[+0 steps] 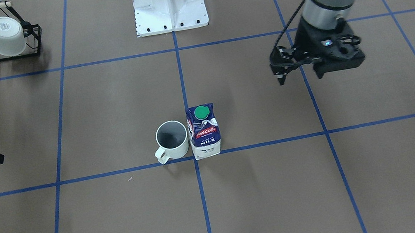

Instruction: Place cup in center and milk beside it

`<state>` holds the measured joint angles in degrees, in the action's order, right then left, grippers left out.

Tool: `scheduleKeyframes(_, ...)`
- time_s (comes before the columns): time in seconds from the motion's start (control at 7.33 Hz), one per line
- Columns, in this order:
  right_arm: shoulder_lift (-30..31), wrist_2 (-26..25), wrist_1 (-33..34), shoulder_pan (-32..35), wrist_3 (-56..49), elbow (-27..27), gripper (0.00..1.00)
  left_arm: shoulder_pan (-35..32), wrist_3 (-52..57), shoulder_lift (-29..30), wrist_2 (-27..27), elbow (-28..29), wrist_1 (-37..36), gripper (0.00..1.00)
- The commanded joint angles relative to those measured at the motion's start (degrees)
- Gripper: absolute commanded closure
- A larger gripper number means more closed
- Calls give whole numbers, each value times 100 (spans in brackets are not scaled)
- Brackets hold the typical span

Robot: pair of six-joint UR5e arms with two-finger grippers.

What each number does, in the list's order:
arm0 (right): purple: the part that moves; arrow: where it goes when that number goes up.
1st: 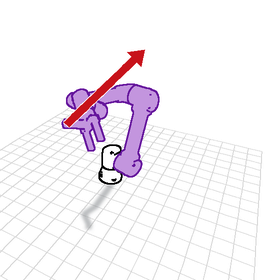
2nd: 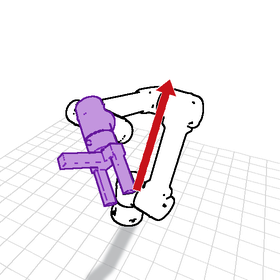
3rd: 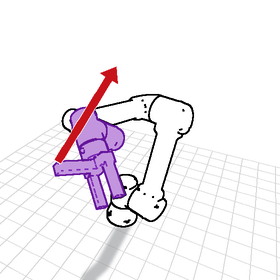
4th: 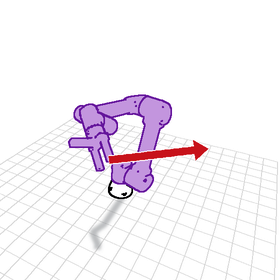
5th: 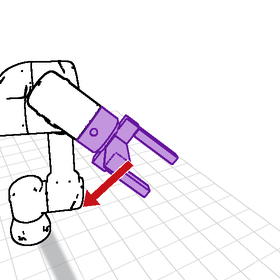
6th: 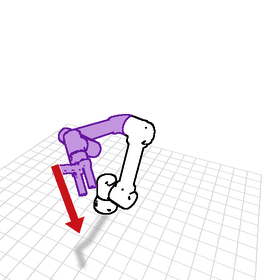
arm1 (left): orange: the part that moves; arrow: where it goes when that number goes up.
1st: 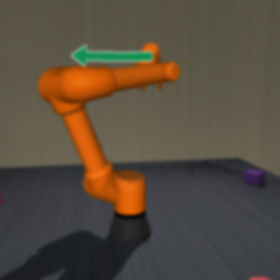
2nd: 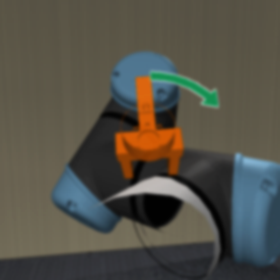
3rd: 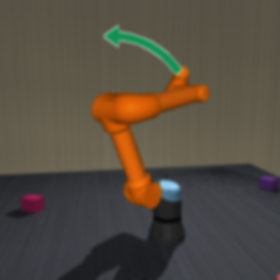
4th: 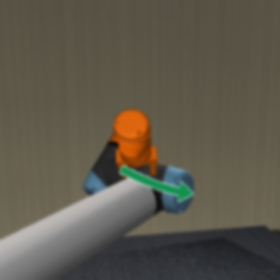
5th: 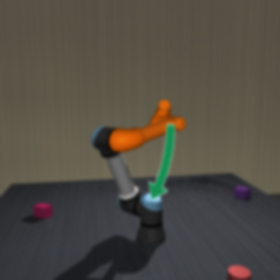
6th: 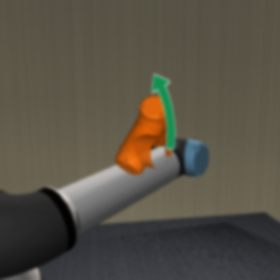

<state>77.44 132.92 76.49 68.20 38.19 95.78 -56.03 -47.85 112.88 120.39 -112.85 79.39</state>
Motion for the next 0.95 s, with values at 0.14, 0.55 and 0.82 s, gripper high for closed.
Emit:
scheduleKeyframes(0.14, 148, -55, -484, 562, -458, -726, 0, -1536, 757, -2247, 37, 268, 1464, 2)
scheduleKeyframes(0.55, 148, 278, 343, 1483, -1268, -1053, 0, -2627, 2764, -3015, 731, 920, 1668, 2)
scheduleKeyframes(0.82, 340, 305, 1225, 1801, -2187, -1017, 0, -3307, 3946, -3078, 732, 1377, 1597, 2)
